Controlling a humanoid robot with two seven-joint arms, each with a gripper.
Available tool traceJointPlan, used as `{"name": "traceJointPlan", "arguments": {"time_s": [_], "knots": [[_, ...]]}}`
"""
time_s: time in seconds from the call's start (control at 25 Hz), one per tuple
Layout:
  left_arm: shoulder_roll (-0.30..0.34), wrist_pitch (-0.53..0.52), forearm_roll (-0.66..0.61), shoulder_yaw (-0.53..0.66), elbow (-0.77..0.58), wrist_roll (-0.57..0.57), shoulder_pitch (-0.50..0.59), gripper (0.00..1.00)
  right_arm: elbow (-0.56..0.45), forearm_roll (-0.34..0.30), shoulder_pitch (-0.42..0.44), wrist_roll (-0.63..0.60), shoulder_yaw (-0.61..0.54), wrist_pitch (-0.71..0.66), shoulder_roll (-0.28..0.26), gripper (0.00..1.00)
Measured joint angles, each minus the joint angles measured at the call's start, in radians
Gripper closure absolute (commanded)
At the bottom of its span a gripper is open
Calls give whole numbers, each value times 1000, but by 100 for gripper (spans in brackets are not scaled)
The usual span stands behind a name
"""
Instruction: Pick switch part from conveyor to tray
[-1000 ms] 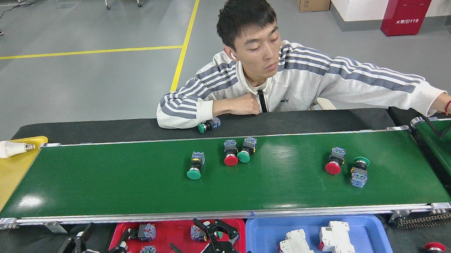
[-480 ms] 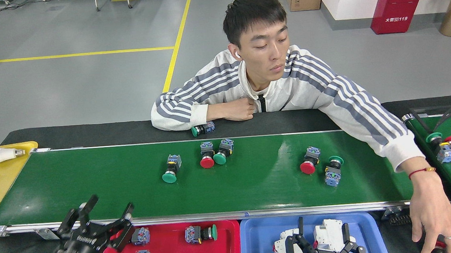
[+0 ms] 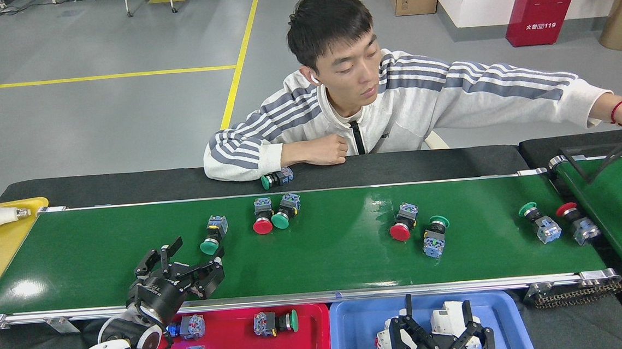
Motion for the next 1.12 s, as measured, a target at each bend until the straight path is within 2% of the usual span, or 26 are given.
{"name": "traceJointPlan", "arguments": {"time_s": [0.08, 0.12, 0.2, 0.28, 0.36, 0.48, 0.64, 0.76, 0.84, 0.96, 1.04, 1.08, 1.12], "knots": [[0, 5, -1, 0, 31, 0, -15, 5, 30, -35, -52, 36, -11, -76, -26, 0], [0, 17, -1, 0, 48, -3, -21, 14, 56, -52, -82, 51, -14, -112, -33, 0], [0, 53, -2, -1, 84, -4, -33, 36, 119, -72, -147, 65, -16, -187, -34, 0], [0, 96, -2, -10, 109, -3, -47, 67, 185, -77, -204, 87, -16, -234, -33, 0], [0, 127, -1, -12, 127, 1, -60, 80, 247, -83, -250, 100, -16, -260, -32, 0], [1, 147, 3, -12, 139, 13, -62, 91, 296, -94, -281, 110, -16, -296, -23, 0], [1, 120, 5, -22, 125, 61, -38, 93, 336, -96, -304, 112, -16, -313, -13, 0], [2, -68, 4, -41, -19, 79, 42, 89, 360, -96, -310, 113, -17, -317, -6, 0], [14, -161, 6, -43, -177, 83, 124, 74, 368, -97, -312, 113, -21, -317, -4, 0], [23, -213, 15, -28, -344, 85, 243, 1, 386, -98, -334, 114, -27, -314, 1, 0], [19, -224, 16, -24, -402, 85, 307, 0, 414, -97, -370, 116, -32, -312, 20, 0], [12, -228, 16, -22, -416, 86, 328, 0, 438, -97, -393, 117, -32, -312, 30, 2], [3, -230, 16, -20, -424, 86, 345, 0, 460, -97, -415, 119, -32, -312, 38, 10]]}}
